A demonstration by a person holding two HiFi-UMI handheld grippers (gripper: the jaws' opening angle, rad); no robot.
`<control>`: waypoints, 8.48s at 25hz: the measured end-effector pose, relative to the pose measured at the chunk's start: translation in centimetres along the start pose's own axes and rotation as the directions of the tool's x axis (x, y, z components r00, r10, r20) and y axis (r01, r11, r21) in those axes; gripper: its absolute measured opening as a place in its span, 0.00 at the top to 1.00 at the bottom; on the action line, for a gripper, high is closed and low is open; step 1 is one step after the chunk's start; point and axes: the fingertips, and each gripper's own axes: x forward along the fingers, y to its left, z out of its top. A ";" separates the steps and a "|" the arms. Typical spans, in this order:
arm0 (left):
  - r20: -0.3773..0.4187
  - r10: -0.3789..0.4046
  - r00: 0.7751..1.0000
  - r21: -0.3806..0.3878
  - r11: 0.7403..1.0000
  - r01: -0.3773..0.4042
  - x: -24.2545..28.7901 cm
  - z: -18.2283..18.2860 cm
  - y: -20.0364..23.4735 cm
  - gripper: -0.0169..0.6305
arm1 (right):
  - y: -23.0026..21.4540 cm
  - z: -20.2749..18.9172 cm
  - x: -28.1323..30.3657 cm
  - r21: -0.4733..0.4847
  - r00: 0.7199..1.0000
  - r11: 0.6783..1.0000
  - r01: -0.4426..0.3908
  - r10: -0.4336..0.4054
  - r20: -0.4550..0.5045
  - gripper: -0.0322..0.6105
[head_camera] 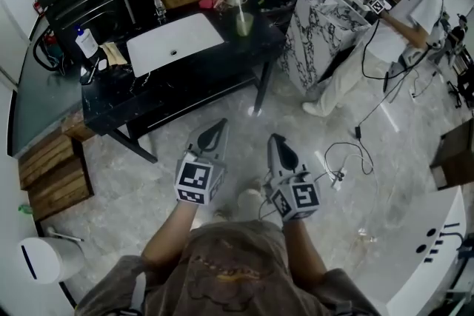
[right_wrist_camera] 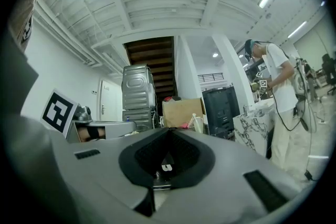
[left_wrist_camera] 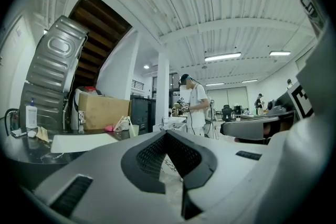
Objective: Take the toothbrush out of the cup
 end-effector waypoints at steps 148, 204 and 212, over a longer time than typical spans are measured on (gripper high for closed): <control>-0.125 0.033 0.992 -0.148 0.988 -0.052 52.1 0.0 27.2 0.97 | -25.7 3.9 48.6 0.015 0.950 0.952 -0.306 0.306 -0.069 0.95; -0.082 0.015 0.997 -0.224 0.974 -0.033 24.0 2.9 11.3 0.98 | -12.8 1.2 25.3 0.088 0.941 0.945 -0.316 0.324 -0.098 0.95; -0.061 0.018 0.998 -0.226 0.974 -0.031 20.7 1.3 10.5 0.98 | -11.2 1.8 22.1 0.071 0.946 0.948 -0.310 0.315 -0.081 0.95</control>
